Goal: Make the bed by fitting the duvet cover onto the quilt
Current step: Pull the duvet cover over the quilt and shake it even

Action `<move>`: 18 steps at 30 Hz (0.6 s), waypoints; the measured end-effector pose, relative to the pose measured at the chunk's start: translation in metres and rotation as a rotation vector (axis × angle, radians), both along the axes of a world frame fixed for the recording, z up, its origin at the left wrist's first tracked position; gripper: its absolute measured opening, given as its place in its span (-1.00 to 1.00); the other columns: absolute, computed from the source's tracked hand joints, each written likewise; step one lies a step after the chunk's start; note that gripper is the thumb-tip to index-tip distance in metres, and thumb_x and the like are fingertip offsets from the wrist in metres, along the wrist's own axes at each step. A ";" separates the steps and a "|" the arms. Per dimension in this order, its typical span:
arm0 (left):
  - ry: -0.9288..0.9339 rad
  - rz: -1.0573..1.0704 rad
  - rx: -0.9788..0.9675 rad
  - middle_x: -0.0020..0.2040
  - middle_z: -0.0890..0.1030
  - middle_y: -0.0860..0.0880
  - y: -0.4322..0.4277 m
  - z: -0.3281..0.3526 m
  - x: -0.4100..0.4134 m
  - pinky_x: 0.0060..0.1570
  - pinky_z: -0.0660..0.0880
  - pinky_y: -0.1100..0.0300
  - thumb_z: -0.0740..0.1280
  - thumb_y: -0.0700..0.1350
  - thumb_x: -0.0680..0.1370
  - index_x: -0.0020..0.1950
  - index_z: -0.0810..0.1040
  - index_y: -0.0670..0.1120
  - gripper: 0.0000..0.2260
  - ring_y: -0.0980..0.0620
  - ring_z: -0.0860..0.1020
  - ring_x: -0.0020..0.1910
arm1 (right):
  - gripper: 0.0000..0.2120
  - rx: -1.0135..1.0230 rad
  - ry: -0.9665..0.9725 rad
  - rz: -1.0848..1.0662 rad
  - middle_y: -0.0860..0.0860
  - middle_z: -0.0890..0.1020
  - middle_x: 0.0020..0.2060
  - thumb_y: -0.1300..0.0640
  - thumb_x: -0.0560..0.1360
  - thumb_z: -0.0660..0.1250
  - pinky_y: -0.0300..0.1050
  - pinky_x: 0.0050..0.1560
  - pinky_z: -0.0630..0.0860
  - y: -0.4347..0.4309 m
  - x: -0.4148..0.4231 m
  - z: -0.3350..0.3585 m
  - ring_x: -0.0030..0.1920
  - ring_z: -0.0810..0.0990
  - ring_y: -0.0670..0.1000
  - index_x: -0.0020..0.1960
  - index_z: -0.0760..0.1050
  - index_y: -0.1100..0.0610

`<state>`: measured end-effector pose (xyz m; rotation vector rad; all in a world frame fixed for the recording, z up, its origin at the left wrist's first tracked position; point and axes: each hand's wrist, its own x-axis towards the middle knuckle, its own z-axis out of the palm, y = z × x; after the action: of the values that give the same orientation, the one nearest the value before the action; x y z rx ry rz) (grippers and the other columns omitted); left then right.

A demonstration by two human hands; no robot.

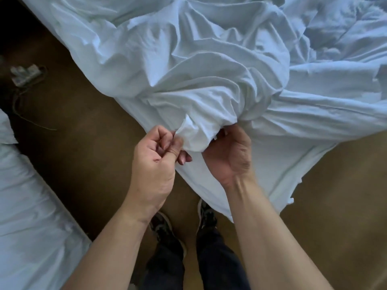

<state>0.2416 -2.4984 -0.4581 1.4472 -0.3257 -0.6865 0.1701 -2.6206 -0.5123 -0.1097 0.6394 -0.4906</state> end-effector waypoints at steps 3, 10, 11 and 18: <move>0.013 0.004 0.008 -0.30 0.21 -0.29 0.001 0.003 0.000 -0.14 0.54 0.09 0.31 -0.33 0.61 -0.30 0.25 -0.08 -0.63 -0.05 0.37 -0.38 | -0.97 0.008 0.033 0.001 -0.07 0.54 -0.21 0.09 0.49 0.31 -0.14 -0.01 0.37 0.001 -0.006 0.002 -0.15 0.50 -0.04 -0.11 0.52 0.02; 0.191 0.050 -0.008 -0.33 0.29 -0.11 0.020 0.002 -0.001 -0.19 0.57 0.17 0.24 -0.37 0.61 -0.28 0.18 -0.09 -0.63 0.04 0.38 -0.38 | -0.44 -0.389 0.328 0.463 -0.08 0.66 0.03 -0.34 0.26 0.53 -0.03 0.11 0.46 -0.017 -0.023 -0.012 0.01 0.57 0.01 0.14 0.61 -0.06; 0.220 0.036 -0.018 -0.34 0.29 -0.08 0.021 0.002 0.000 -0.20 0.56 0.17 0.25 -0.36 0.60 -0.29 0.20 -0.07 -0.63 0.04 0.38 -0.38 | -0.37 -0.464 0.380 0.554 -0.06 0.65 -0.08 -0.42 0.20 0.53 -0.05 0.02 0.47 -0.020 -0.026 -0.015 -0.11 0.54 -0.01 0.09 0.60 -0.04; 0.286 0.019 0.074 -0.33 0.36 -0.06 0.017 -0.002 0.006 -0.26 0.54 0.22 0.22 -0.41 0.60 -0.31 0.12 -0.09 -0.59 0.02 0.29 -0.38 | -0.53 -0.942 0.573 0.697 -0.16 0.38 -0.50 -0.51 0.22 0.44 -0.16 -0.47 0.32 -0.056 -0.059 -0.031 -0.48 0.33 -0.06 -0.19 0.52 -0.14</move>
<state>0.2479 -2.4811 -0.4601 1.3977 -0.0650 -0.8855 0.1110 -2.6764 -0.5437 -1.3572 0.8244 -0.0307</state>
